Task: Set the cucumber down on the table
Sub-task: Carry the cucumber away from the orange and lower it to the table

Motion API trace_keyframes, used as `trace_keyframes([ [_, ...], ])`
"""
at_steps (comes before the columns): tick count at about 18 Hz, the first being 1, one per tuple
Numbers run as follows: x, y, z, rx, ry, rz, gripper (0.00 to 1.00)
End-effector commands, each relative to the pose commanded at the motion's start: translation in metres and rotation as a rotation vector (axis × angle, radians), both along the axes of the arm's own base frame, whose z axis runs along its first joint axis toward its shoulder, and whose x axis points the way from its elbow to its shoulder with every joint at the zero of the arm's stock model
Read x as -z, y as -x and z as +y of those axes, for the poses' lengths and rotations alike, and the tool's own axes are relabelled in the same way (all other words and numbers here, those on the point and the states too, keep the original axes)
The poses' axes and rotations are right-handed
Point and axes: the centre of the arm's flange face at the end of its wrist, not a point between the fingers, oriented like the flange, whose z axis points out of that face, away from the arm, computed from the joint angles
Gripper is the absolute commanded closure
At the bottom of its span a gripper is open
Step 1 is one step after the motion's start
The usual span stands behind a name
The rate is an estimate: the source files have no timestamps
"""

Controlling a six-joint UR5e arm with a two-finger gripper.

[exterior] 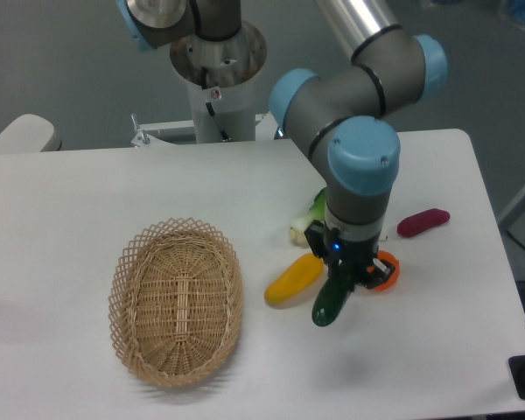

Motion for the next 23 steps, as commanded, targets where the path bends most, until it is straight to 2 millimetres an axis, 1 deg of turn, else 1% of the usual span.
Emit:
trace_keyframes([
  [2,0.021,0.007,0.005,-0.039,-0.012,0.007,0.85],
  [5,0.047,0.017,0.012,-0.068,-0.042,0.037,0.85],
  [8,0.067,0.020,0.019,-0.100,-0.061,0.044,0.85],
  [11,0.091,0.021,0.031,-0.201,-0.095,0.040,0.82],
  [13,0.101,0.014,0.038,-0.222,-0.092,0.027,0.82],
  [15,0.105,0.014,0.037,-0.221,-0.085,0.023,0.82],
  [16,0.111,0.011,0.038,-0.213,-0.077,0.016,0.82],
  [18,0.114,0.010,0.037,-0.208,-0.073,0.013,0.80],
  [19,0.118,0.010,0.037,-0.204,-0.067,0.008,0.78],
  [20,0.124,0.009,0.037,-0.201,-0.060,0.003,0.75],
  [21,0.125,0.009,0.038,-0.201,-0.060,0.003,0.69],
  [22,0.122,0.009,0.038,-0.195,-0.064,0.006,0.54],
  [23,0.121,0.010,0.038,-0.182,-0.062,0.010,0.36],
])
